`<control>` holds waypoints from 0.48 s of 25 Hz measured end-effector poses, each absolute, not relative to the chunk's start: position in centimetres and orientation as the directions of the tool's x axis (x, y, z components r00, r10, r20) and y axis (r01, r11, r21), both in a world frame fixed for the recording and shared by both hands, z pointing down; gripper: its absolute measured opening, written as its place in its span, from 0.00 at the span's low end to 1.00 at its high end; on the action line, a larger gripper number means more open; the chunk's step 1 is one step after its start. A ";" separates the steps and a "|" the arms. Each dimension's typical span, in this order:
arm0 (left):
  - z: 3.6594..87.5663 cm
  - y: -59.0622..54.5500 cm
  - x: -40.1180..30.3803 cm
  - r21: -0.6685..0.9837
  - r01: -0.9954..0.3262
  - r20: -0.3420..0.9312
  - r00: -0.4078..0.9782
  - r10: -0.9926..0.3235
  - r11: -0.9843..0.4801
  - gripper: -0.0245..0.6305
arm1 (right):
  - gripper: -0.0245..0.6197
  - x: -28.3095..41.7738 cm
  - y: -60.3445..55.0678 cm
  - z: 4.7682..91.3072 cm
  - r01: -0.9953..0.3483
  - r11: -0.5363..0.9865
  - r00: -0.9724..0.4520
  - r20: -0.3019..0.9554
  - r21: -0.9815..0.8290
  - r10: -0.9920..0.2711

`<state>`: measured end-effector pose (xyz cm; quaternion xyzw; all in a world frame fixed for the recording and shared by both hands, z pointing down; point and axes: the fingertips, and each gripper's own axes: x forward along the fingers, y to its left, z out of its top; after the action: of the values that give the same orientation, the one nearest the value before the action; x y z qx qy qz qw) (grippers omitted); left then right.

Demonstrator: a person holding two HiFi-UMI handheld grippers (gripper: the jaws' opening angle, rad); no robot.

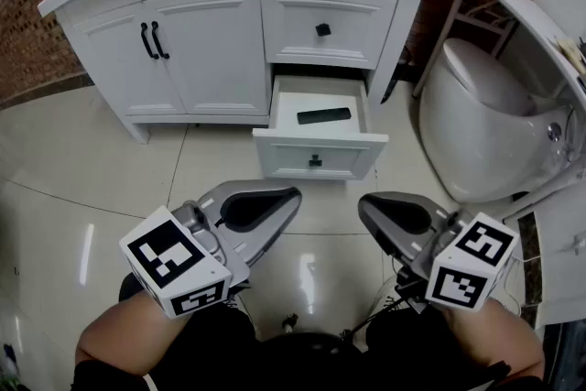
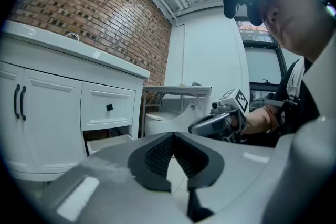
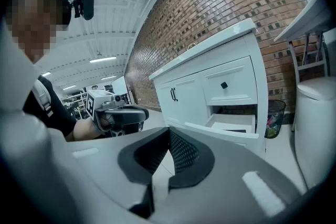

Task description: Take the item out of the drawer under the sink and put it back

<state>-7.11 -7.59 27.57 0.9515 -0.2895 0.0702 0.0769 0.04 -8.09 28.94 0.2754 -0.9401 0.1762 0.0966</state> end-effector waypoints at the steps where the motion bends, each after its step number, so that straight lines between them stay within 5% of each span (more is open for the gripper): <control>1: 27.6 -7.6 -7.1 0.106 -0.562 0.178 0.822 -0.541 -0.820 0.05 | 0.04 0.0 -8.1 28.9 -0.551 0.787 -0.830 0.279 -0.278 -0.483; 12: 27.5 -8.3 -7.2 -0.035 -0.600 0.186 0.782 -0.595 -0.800 0.05 | 0.04 -0.1 -8.2 29.1 -0.552 0.785 -0.830 0.279 -0.281 -0.484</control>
<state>-7.19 -8.25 27.52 0.9439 -0.3164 0.0943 0.0128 -0.07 -8.17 29.12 0.2755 -0.9398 0.1780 0.0961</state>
